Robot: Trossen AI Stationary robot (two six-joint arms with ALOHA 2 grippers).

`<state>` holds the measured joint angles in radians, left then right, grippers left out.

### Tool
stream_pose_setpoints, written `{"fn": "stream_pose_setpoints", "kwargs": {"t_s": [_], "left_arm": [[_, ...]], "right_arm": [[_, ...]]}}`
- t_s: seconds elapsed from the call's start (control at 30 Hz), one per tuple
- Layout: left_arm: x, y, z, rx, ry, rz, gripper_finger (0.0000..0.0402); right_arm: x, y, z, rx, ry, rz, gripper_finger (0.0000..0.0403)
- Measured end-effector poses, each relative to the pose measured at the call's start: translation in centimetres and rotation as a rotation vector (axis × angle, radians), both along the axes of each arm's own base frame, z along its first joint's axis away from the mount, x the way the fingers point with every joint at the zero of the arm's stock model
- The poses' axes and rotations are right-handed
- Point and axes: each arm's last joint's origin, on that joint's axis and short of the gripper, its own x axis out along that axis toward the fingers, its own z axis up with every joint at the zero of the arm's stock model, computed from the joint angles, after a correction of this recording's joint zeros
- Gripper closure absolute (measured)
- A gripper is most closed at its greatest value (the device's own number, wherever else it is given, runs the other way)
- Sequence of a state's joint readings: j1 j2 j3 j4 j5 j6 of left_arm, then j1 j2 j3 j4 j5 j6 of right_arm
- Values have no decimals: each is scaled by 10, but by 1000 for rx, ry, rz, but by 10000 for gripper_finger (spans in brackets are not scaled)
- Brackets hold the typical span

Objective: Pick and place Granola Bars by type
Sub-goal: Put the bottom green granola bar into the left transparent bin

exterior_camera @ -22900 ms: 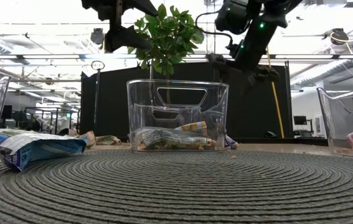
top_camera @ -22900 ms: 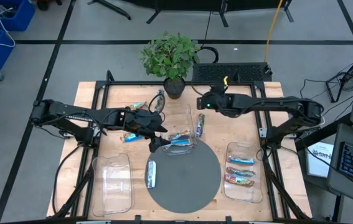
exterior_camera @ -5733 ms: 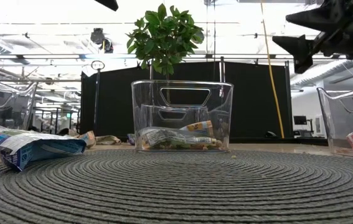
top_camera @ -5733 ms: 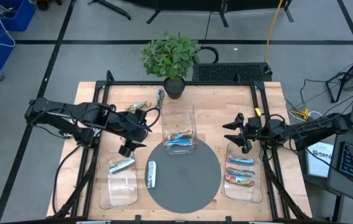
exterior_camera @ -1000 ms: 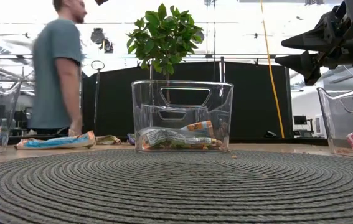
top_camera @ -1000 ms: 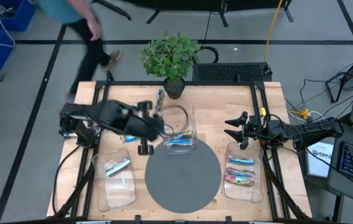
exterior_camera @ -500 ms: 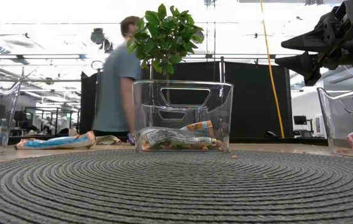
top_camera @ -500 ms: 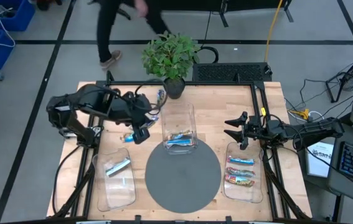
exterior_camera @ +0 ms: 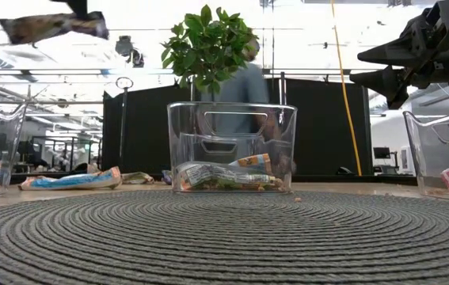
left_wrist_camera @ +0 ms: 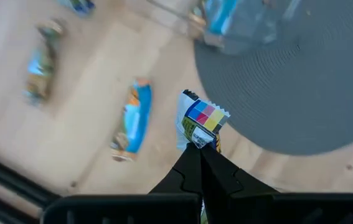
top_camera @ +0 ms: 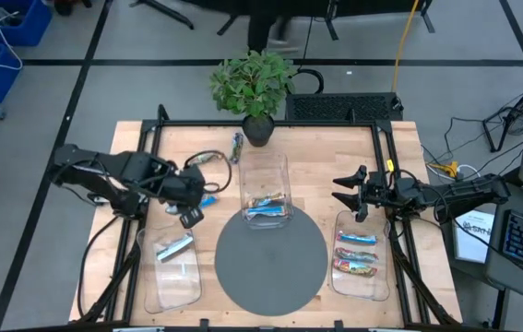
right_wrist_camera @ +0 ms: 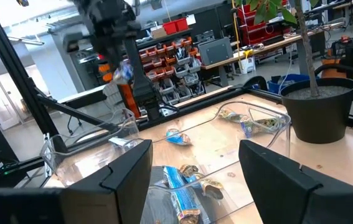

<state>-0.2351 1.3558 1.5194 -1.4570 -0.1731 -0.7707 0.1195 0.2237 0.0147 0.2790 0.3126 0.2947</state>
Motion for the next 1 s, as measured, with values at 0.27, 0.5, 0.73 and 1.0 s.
{"fn": "stream_pose_setpoints", "kwargs": {"t_s": [0.27, 0.5, 0.73, 1.0], "left_arm": [[-24, -20, -43, -88, 33, 51, 401], [-38, -44, -68, -128, 50, 103, 401], [-54, -70, -82, -152, 56, 165, 401], [-57, -95, -105, -193, 39, 207, 401]], "right_arm": [[0, 0, 0, 0, 0, 0, 170], [0, 0, 0, 0, 0, 0, 170], [0, 0, 0, 0, 0, 0, 170], [0, 0, 0, 0, 0, 0, 170]]}}
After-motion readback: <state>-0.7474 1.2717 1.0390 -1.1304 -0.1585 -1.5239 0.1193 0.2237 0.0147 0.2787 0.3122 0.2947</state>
